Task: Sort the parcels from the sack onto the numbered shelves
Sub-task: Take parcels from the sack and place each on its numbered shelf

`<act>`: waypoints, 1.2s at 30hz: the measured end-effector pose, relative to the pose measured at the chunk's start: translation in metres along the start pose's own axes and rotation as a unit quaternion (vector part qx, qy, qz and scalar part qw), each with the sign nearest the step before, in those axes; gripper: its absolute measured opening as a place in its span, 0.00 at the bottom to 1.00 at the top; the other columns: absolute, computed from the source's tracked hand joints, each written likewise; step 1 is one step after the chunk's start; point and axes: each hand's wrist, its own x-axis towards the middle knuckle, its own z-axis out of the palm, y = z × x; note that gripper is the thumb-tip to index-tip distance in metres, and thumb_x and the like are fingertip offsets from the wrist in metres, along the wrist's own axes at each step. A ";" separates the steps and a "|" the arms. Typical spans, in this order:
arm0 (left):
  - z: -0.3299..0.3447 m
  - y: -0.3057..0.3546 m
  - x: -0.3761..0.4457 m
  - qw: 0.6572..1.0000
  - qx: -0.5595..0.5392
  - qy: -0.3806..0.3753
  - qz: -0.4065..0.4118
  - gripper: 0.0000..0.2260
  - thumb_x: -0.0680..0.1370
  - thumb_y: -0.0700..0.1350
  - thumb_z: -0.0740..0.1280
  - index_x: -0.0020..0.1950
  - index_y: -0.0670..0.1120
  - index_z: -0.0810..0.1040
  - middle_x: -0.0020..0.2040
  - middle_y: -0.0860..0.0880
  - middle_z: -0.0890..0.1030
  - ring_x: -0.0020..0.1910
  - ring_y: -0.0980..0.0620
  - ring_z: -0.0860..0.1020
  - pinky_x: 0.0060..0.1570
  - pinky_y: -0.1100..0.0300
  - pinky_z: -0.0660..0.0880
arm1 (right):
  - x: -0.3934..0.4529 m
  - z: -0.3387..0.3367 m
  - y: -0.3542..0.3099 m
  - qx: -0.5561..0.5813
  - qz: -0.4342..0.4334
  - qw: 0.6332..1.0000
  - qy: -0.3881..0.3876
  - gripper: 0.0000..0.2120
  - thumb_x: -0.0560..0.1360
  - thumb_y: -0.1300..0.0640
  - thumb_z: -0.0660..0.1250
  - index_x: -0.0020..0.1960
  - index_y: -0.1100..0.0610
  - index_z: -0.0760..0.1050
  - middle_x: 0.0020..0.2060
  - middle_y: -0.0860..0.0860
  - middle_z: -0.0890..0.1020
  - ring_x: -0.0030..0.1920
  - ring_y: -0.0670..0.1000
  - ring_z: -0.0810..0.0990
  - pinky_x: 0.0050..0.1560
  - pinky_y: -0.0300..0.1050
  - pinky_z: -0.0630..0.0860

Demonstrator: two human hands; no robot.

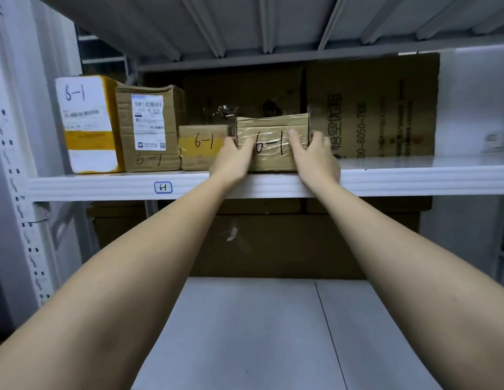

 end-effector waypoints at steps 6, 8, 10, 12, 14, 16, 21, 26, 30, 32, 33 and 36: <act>-0.003 -0.010 0.016 0.997 0.065 0.022 0.043 0.22 0.79 0.56 0.56 0.66 0.44 0.72 0.60 0.44 0.77 0.58 0.44 0.75 0.56 0.52 0.73 | 0.015 -0.002 -0.001 0.007 -0.020 0.999 -0.039 0.29 0.80 0.38 0.52 0.77 0.45 0.50 0.72 0.54 0.65 0.65 0.63 0.72 0.52 0.49 0.64; -0.004 -0.011 0.019 0.996 0.073 0.040 0.043 0.21 0.79 0.55 0.59 0.67 0.44 0.71 0.60 0.46 0.77 0.58 0.45 0.75 0.55 0.54 0.72 | 0.018 -0.003 -0.001 -0.004 -0.033 0.998 -0.052 0.30 0.80 0.38 0.53 0.78 0.43 0.48 0.73 0.55 0.64 0.65 0.63 0.71 0.53 0.49 0.65; -0.006 -0.013 0.021 0.995 0.074 0.053 0.047 0.20 0.79 0.55 0.61 0.66 0.45 0.70 0.59 0.47 0.77 0.57 0.46 0.75 0.57 0.53 0.73 | 0.020 -0.004 -0.002 -0.024 -0.046 0.997 -0.054 0.31 0.79 0.38 0.54 0.78 0.42 0.46 0.73 0.55 0.64 0.65 0.63 0.72 0.55 0.49 0.67; -0.007 -0.015 0.023 0.994 0.069 0.061 0.051 0.18 0.78 0.54 0.63 0.63 0.46 0.71 0.55 0.49 0.78 0.55 0.47 0.76 0.56 0.52 0.75 | 0.024 -0.004 -0.004 -0.046 -0.060 0.996 -0.054 0.31 0.79 0.39 0.55 0.78 0.41 0.46 0.72 0.56 0.65 0.64 0.64 0.73 0.56 0.51 0.68; -0.008 -0.018 0.027 0.993 0.074 0.069 0.060 0.16 0.78 0.54 0.64 0.62 0.46 0.72 0.51 0.51 0.77 0.53 0.48 0.77 0.54 0.51 0.76 | 0.028 -0.003 -0.004 -0.063 -0.066 0.994 -0.056 0.30 0.79 0.40 0.55 0.77 0.41 0.49 0.70 0.56 0.67 0.63 0.64 0.73 0.54 0.50 0.68; -0.010 -0.019 0.030 0.989 0.096 0.081 0.075 0.14 0.79 0.52 0.64 0.60 0.47 0.73 0.48 0.52 0.77 0.50 0.49 0.78 0.50 0.53 0.77 | 0.033 0.000 -0.004 -0.074 -0.064 0.994 -0.054 0.27 0.79 0.42 0.56 0.76 0.42 0.52 0.69 0.55 0.69 0.61 0.64 0.74 0.50 0.48 0.65; -0.010 -0.023 0.038 0.934 0.262 0.180 0.163 0.11 0.79 0.41 0.60 0.60 0.44 0.74 0.58 0.45 0.75 0.57 0.44 0.73 0.53 0.51 0.71 | 0.042 0.012 -0.005 -0.088 -0.065 0.993 -0.048 0.24 0.80 0.44 0.56 0.73 0.45 0.57 0.65 0.56 0.72 0.57 0.63 0.76 0.47 0.47 0.66; -0.020 -0.035 0.053 0.862 0.403 0.208 0.224 0.24 0.76 0.40 0.61 0.72 0.47 0.65 0.72 0.46 0.64 0.71 0.44 0.62 0.65 0.50 0.60 | 0.051 0.025 -0.008 -0.135 -0.072 0.987 -0.054 0.22 0.81 0.47 0.55 0.74 0.46 0.57 0.63 0.57 0.72 0.54 0.63 0.76 0.44 0.47 0.66; -0.020 -0.040 0.061 0.874 0.424 0.148 0.188 0.27 0.77 0.44 0.61 0.76 0.49 0.59 0.76 0.49 0.59 0.75 0.46 0.55 0.72 0.48 0.54 | 0.059 0.033 -0.011 -0.165 -0.061 0.983 -0.060 0.21 0.82 0.48 0.54 0.74 0.47 0.56 0.64 0.58 0.71 0.57 0.63 0.75 0.45 0.48 0.66; -0.018 -0.042 0.062 0.880 0.412 0.142 0.188 0.27 0.76 0.44 0.60 0.75 0.49 0.60 0.75 0.49 0.62 0.75 0.47 0.56 0.72 0.47 0.54 | 0.062 0.037 -0.012 -0.175 -0.062 0.981 -0.061 0.21 0.82 0.49 0.55 0.74 0.47 0.56 0.64 0.58 0.72 0.57 0.63 0.75 0.45 0.48 0.65; -0.018 -0.042 0.062 0.885 0.403 0.141 0.188 0.26 0.76 0.44 0.60 0.75 0.49 0.61 0.74 0.49 0.63 0.74 0.47 0.57 0.71 0.47 0.55 | 0.063 0.039 -0.012 -0.179 -0.064 0.980 -0.061 0.21 0.82 0.49 0.55 0.74 0.48 0.57 0.64 0.59 0.72 0.57 0.63 0.75 0.44 0.48 0.65; -0.018 -0.043 0.063 0.896 0.379 0.141 0.184 0.26 0.75 0.43 0.61 0.74 0.49 0.62 0.74 0.50 0.63 0.74 0.47 0.57 0.69 0.48 0.58 | 0.067 0.046 -0.012 -0.187 -0.070 0.978 -0.063 0.21 0.82 0.49 0.55 0.73 0.49 0.57 0.63 0.59 0.72 0.56 0.63 0.76 0.43 0.48 0.66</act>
